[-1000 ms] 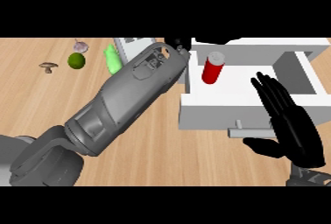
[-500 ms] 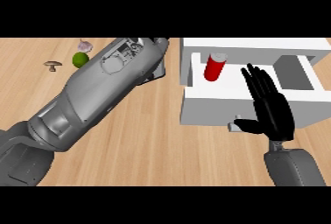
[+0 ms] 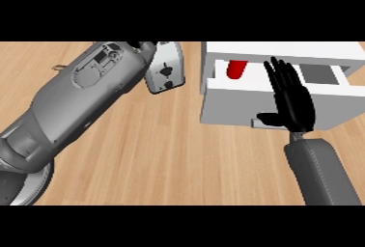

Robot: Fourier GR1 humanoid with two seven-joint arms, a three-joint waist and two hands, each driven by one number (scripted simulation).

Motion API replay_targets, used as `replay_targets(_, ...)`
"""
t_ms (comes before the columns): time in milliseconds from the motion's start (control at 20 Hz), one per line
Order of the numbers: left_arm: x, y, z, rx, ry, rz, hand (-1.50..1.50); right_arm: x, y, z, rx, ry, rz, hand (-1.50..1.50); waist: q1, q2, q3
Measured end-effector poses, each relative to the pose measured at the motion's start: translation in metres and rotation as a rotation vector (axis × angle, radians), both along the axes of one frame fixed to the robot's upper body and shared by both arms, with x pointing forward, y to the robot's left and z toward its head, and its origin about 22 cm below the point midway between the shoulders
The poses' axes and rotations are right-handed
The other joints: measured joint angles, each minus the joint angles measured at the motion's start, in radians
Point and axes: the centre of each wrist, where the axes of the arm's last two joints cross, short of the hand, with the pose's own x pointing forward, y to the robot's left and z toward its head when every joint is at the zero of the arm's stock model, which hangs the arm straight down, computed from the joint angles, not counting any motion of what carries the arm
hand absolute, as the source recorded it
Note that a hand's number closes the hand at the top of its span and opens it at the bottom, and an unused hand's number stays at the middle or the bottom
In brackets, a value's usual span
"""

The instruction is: Pick up the can, place it into the drawer and close the drawer

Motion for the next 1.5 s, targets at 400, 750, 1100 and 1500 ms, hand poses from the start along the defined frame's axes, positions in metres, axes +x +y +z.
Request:
replay_targets(400, -0.012, 0.025, 0.001, 0.001, 0.022, -0.01, -1.5, 0.034, -0.004, -0.003, -0.021, -0.066, -0.07, -1.5, 0.018, 0.007, 0.003)
replay_targets(750, -0.023, 0.048, -0.018, 0.01, 0.045, -0.008, -1.5, 0.062, 0.003, -0.001, -0.012, -0.099, -0.115, -1.5, 0.018, 0.018, 0.01)
replay_targets(1100, -0.039, 0.059, -0.033, 0.018, 0.041, -0.014, -1.5, 0.086, 0.012, 0.014, -0.001, -0.105, -0.128, -1.5, 0.025, 0.028, 0.018)
replay_targets(1500, -0.051, 0.071, -0.05, 0.025, 0.046, -0.03, -1.5, 0.101, 0.014, 0.03, -0.017, -0.084, -0.148, -1.5, 0.032, 0.039, 0.02)
